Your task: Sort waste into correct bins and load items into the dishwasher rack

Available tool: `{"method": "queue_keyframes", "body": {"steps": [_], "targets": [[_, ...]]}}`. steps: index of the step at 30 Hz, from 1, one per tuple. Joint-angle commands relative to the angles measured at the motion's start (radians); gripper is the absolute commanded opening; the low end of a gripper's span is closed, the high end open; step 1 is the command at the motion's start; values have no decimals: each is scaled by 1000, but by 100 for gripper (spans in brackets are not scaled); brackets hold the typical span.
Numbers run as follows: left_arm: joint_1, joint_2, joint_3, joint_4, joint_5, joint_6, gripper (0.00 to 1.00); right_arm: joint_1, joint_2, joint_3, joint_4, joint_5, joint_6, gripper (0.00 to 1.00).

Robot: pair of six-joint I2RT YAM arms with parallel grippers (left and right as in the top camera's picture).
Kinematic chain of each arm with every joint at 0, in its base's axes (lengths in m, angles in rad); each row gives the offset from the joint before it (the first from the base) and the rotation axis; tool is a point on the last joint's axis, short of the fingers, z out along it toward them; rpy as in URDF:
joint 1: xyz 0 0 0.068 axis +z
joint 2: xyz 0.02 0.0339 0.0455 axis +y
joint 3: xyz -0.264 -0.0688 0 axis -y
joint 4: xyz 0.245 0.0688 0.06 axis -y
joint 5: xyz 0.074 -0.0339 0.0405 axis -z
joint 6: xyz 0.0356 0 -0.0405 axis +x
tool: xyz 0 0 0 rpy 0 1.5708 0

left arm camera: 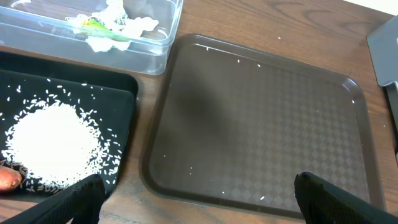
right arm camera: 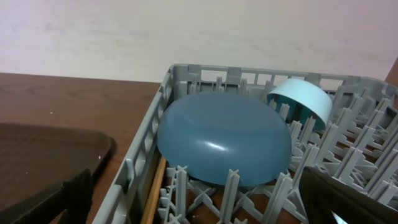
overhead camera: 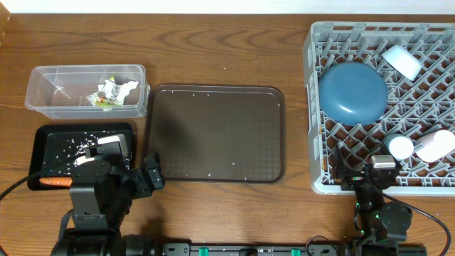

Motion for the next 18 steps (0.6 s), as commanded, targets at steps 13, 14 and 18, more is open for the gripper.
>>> {"method": "queue_keyframes", "body": {"steps": [13, 14, 18], "targets": [[4, -48, -23, -45, -55, 53, 98, 14, -2, -1, -5, 7, -12, 99], [8, -67, -40, -37, -66, 53, 98, 14, -2, -1, -5, 7, -12, 99], [11, -192, -181, 59, -68, 140, 98, 14, -2, -1, -5, 7, -12, 99]]}}
